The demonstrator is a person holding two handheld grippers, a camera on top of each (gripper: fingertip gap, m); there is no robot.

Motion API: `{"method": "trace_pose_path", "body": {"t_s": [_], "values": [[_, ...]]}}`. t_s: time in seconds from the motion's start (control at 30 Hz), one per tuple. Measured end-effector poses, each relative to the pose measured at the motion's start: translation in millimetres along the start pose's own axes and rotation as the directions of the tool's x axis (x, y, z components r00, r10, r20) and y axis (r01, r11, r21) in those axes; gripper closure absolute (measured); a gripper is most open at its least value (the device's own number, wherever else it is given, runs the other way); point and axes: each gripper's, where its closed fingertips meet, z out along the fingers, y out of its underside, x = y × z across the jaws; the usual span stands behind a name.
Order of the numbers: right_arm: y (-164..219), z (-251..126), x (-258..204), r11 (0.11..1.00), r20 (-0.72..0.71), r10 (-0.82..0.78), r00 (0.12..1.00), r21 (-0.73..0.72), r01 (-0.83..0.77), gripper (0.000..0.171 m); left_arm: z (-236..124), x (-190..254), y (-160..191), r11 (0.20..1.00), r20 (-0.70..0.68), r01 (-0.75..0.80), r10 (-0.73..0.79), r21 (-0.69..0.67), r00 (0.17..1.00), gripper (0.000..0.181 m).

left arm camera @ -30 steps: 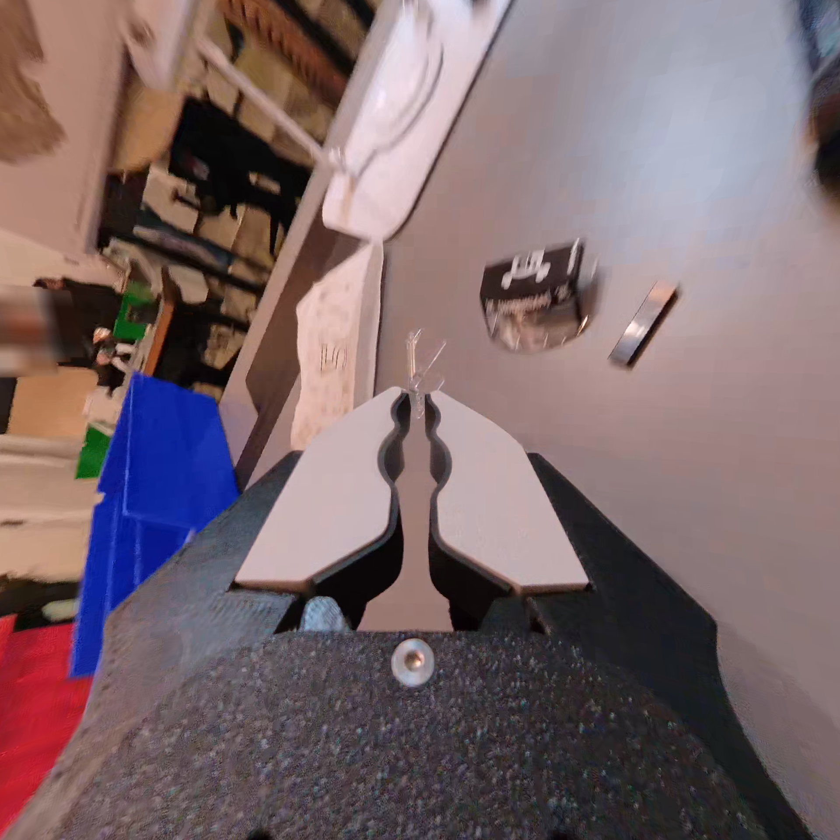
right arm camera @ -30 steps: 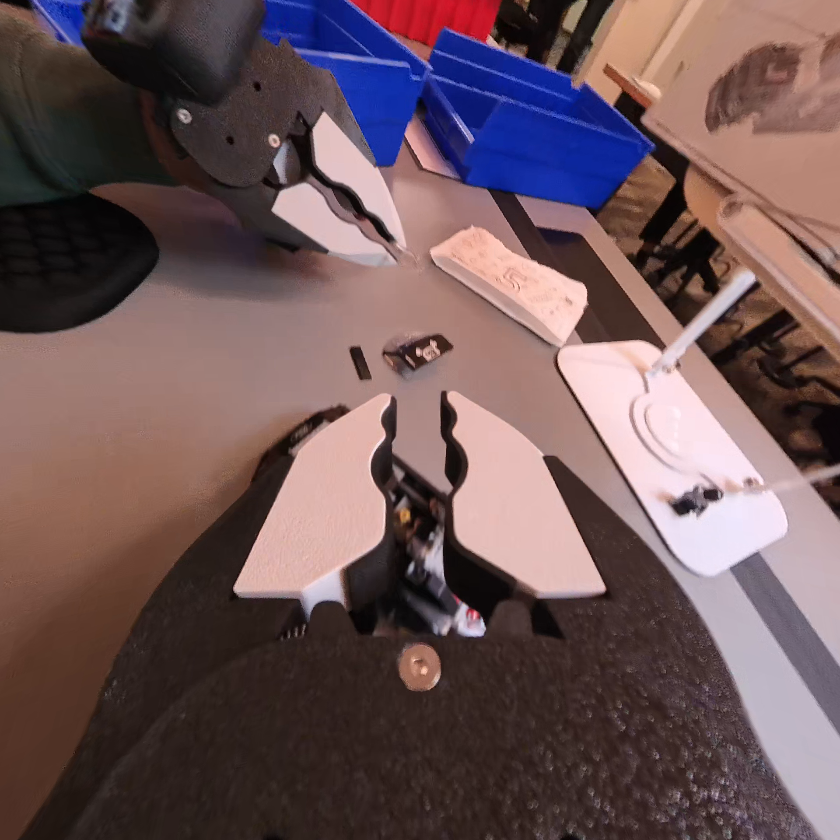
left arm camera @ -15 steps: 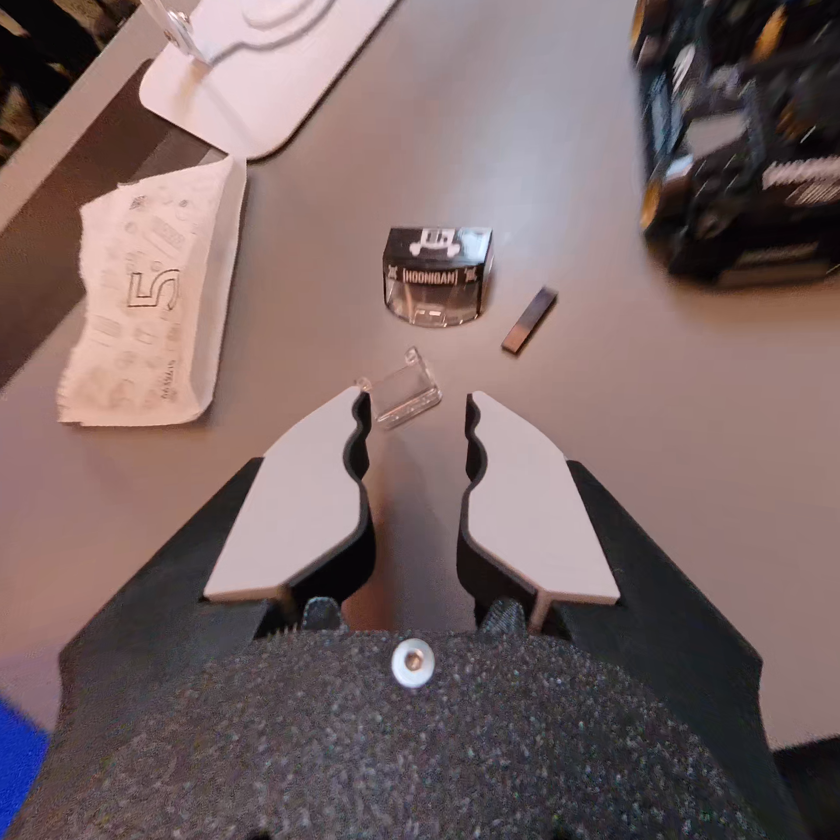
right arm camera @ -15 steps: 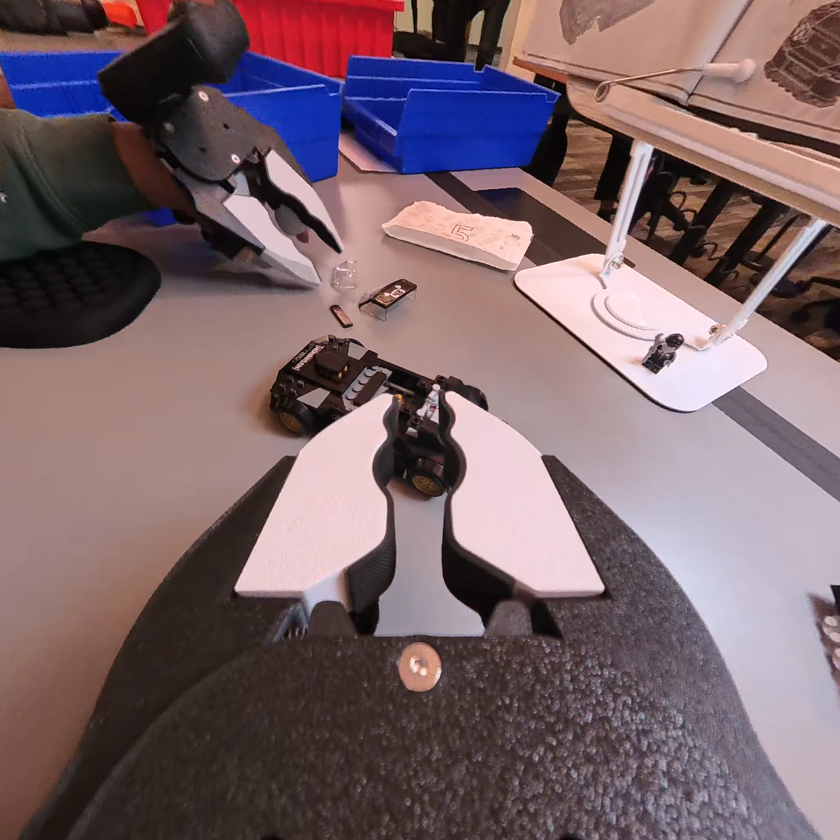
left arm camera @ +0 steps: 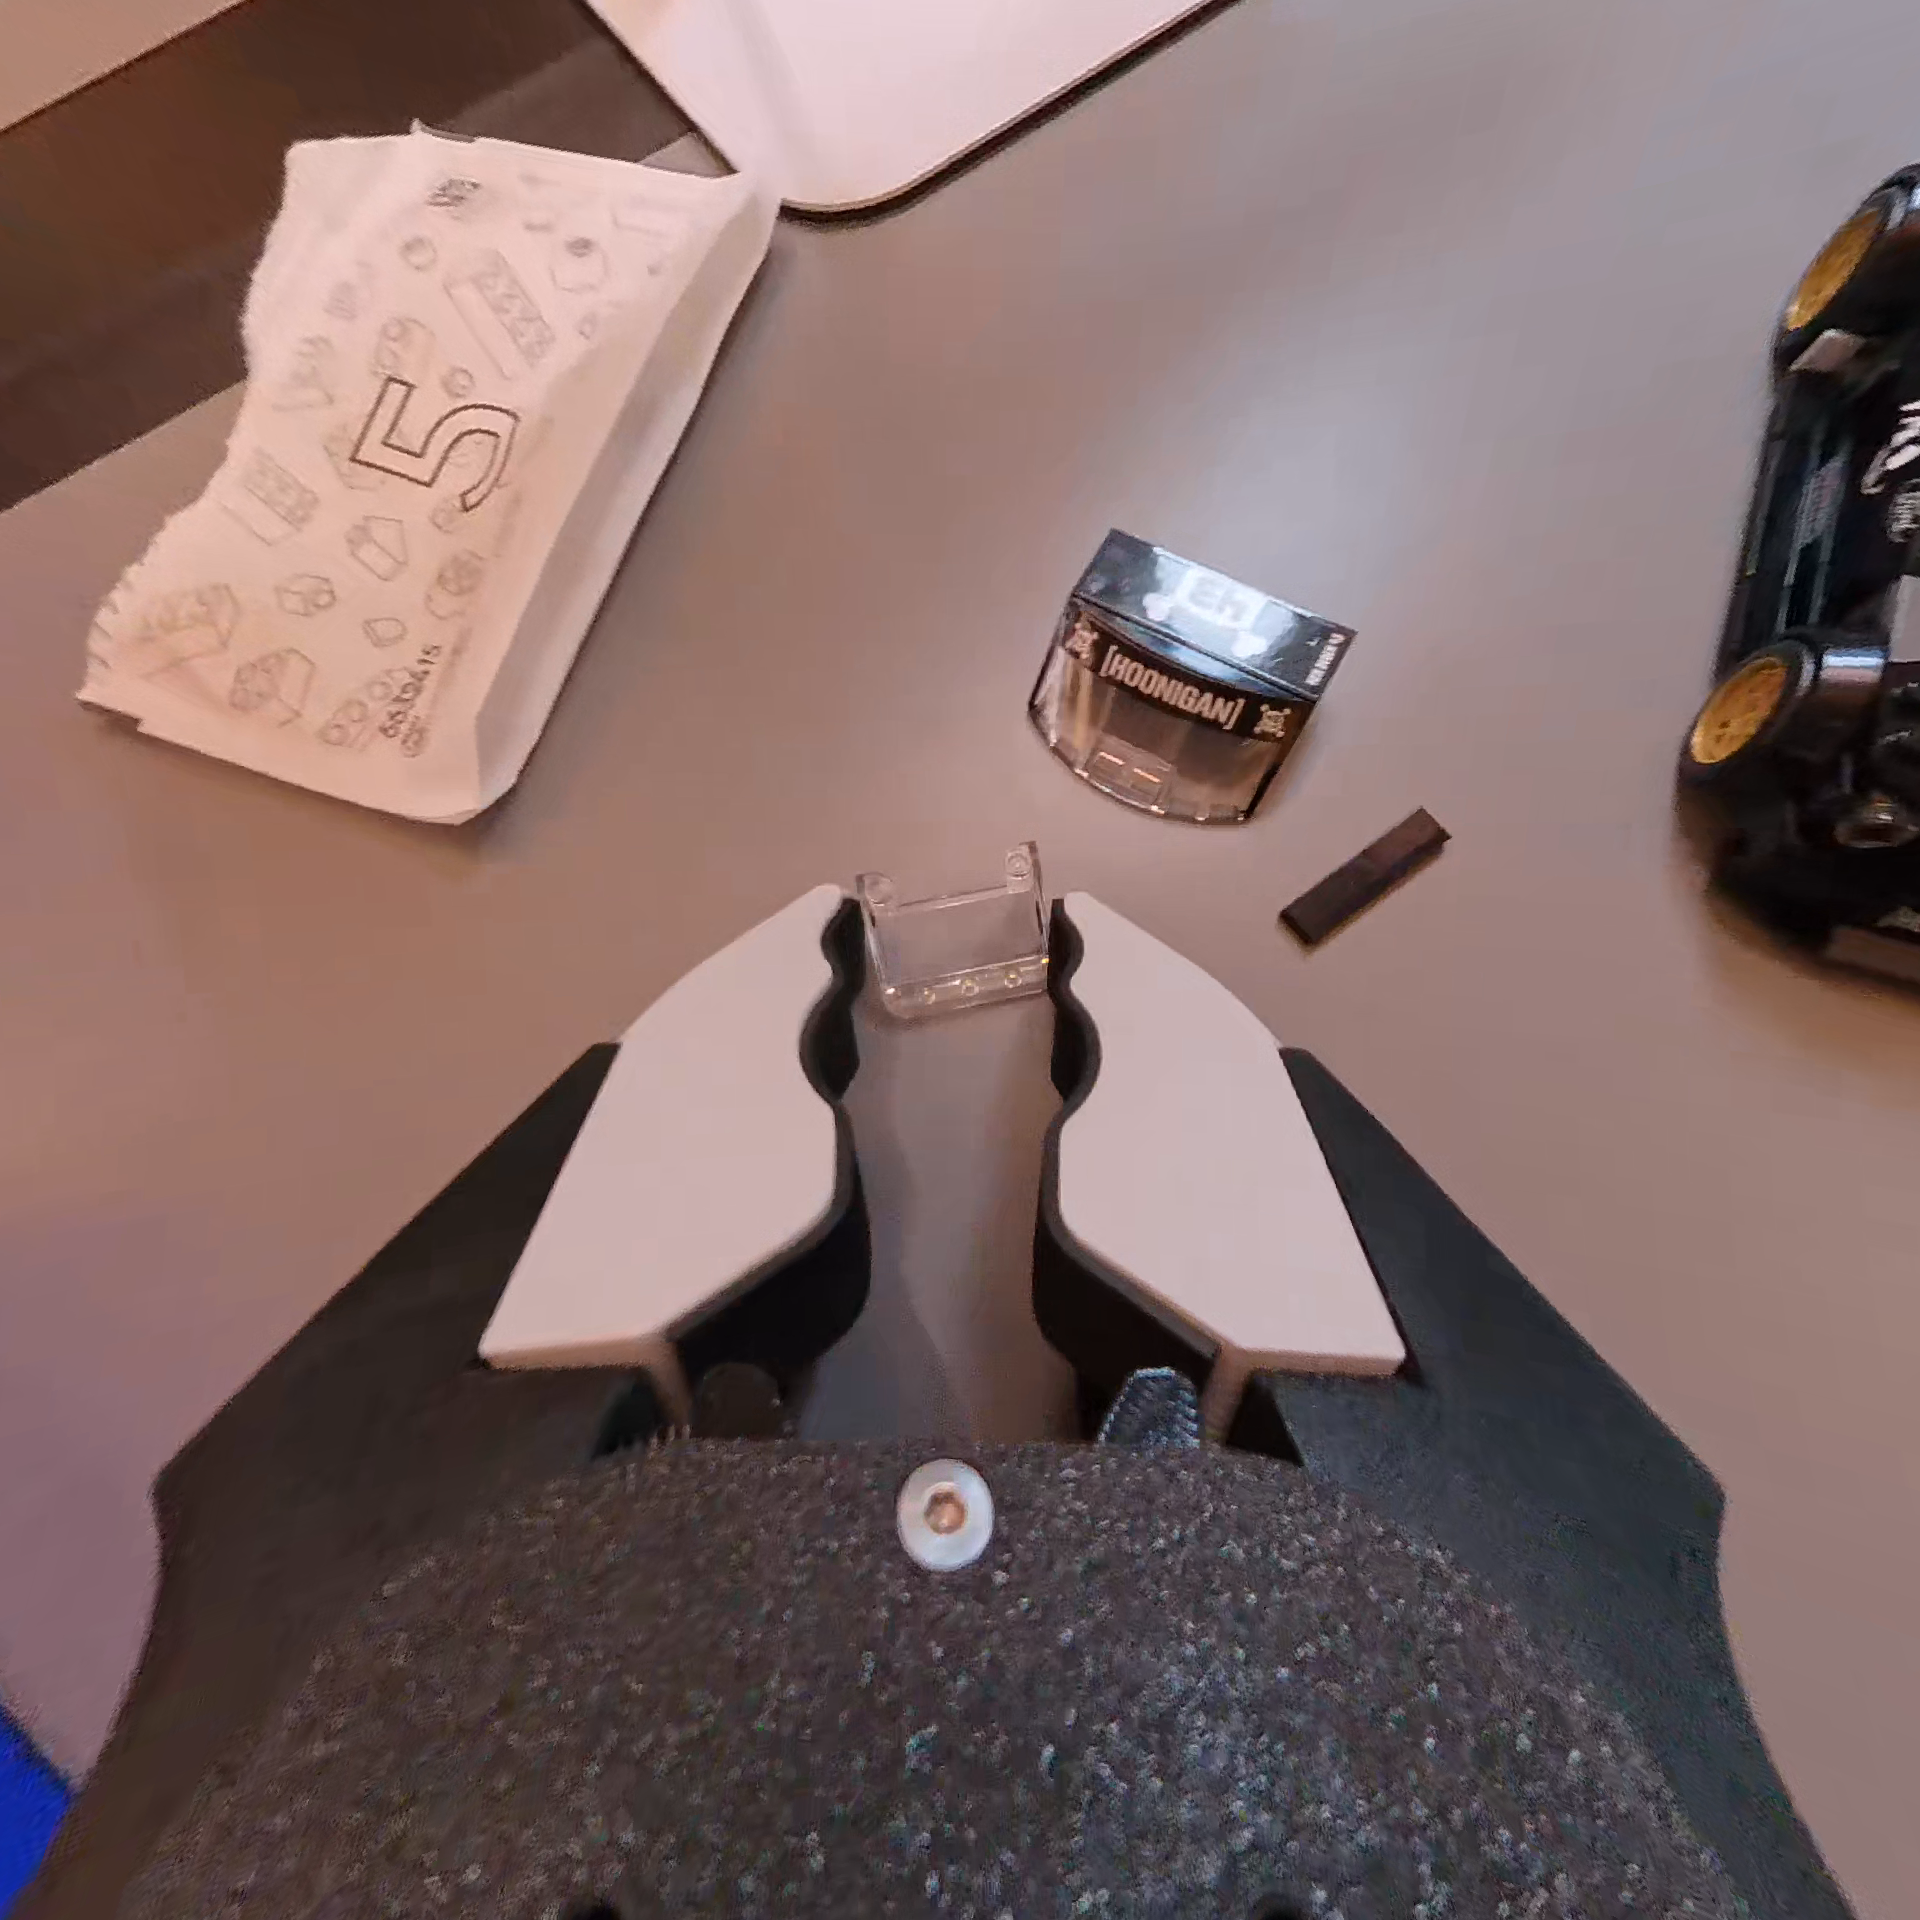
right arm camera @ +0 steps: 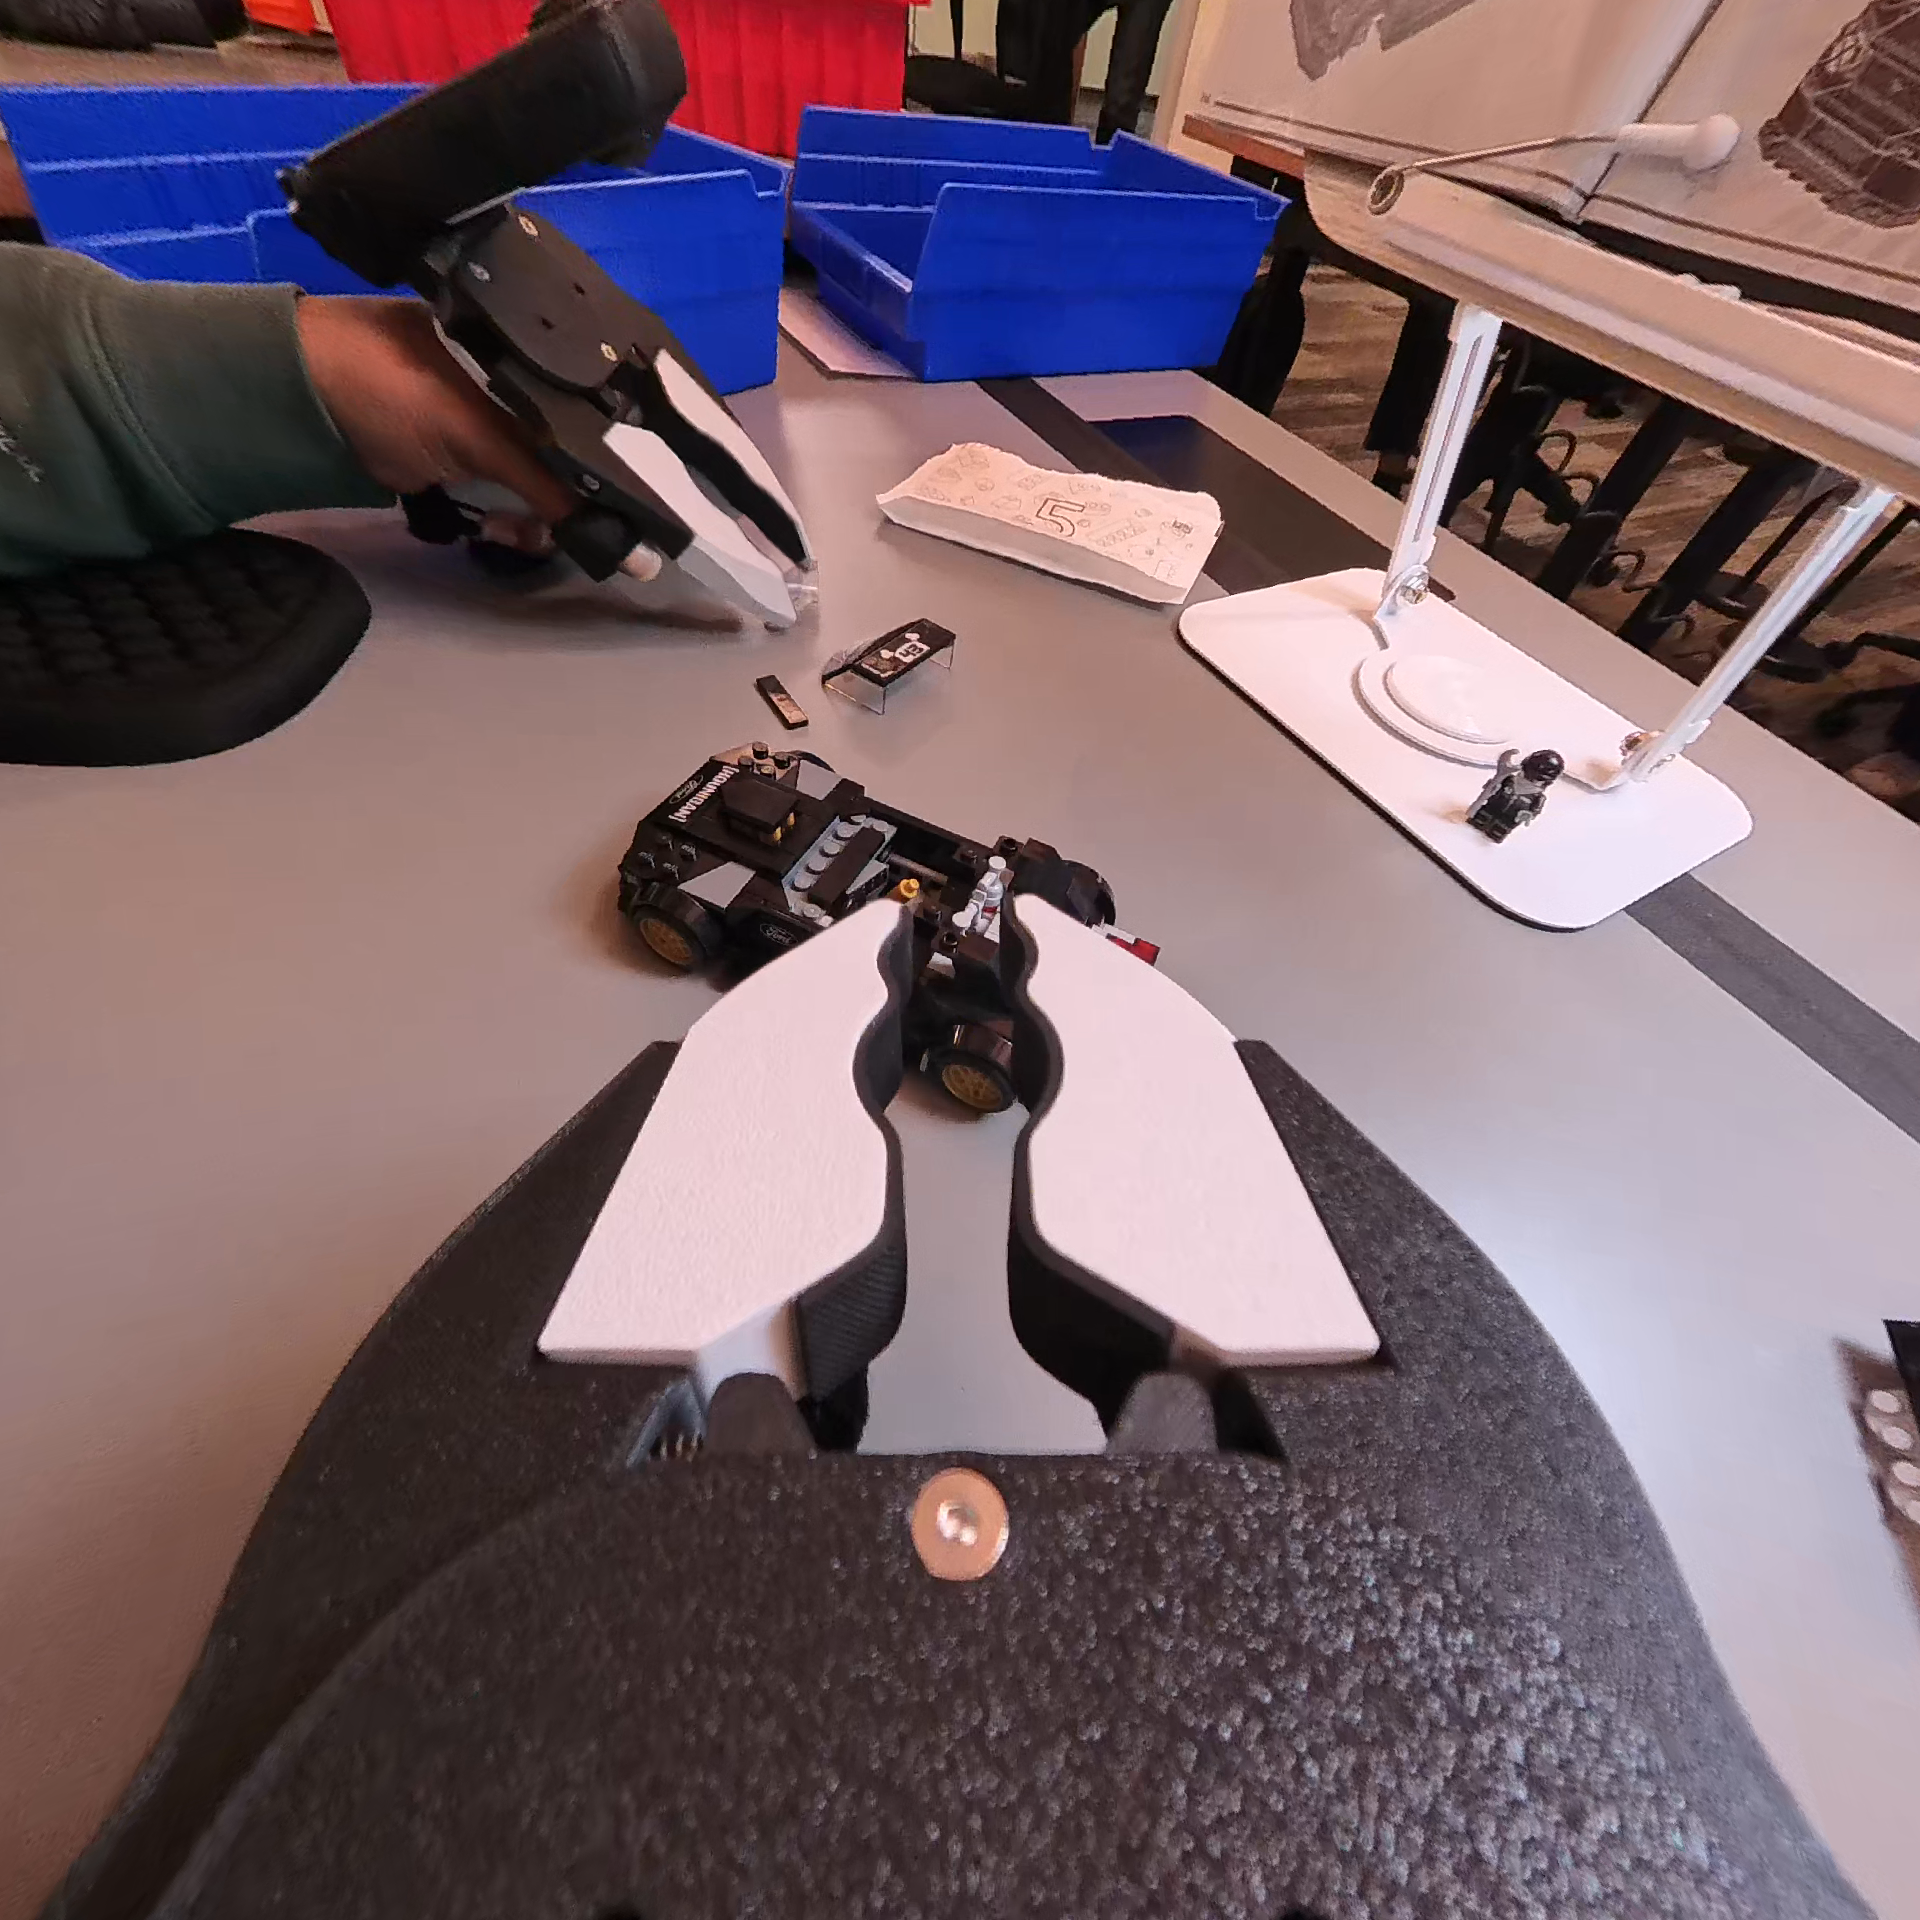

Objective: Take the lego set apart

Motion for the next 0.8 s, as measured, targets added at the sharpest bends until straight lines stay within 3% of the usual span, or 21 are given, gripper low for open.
{"method": "trace_pose_path", "body": {"t_s": [0.17,0.4,0.5,0.6,0.7,0.8], "values": [[-1.7,-0.5,-0.5,1.000,-0.009,-0.008,1.000,0.004,0.008,0.156,-2.9,-14.4,3.2,1.000,0.095,0.007,-0.006,-0.009,0.995,0.148],[-1.9,0.3,-2.9,1.000,-0.017,-0.026,1.000,-0.002,0.026,0.156,-17.3,-13.5,-15.8,0.994,0.075,0.049,-0.056,0.098,0.996,0.148],[-4.0,-1.3,-2.3,0.999,-0.034,-0.050,0.998,-0.005,0.050,0.156,-64.3,-12.4,-57.4,0.964,0.110,0.026,-0.057,0.265,0.992,0.148],[-4.6,-4.2,-0.2,0.998,-0.048,-0.059,0.997,-0.007,0.059,0.156,-148.3,-44.9,-81.0,0.940,0.291,-0.042,-0.062,0.338,0.955,0.148],[-3.3,-7.2,-1.5,0.999,-0.035,-0.054,0.998,-0.004,0.054,0.157,-204.2,-111.9,-40.4,0.970,0.424,0.059,-0.157,0.235,0.892,0.148],[-6.0,-9.0,-2.7,0.998,-0.027,-0.059,0.998,0.002,0.059,0.157,-202.0,-141.9,42.7,0.953,0.357,0.299,-0.299,0.057,0.885,0.148]]}}
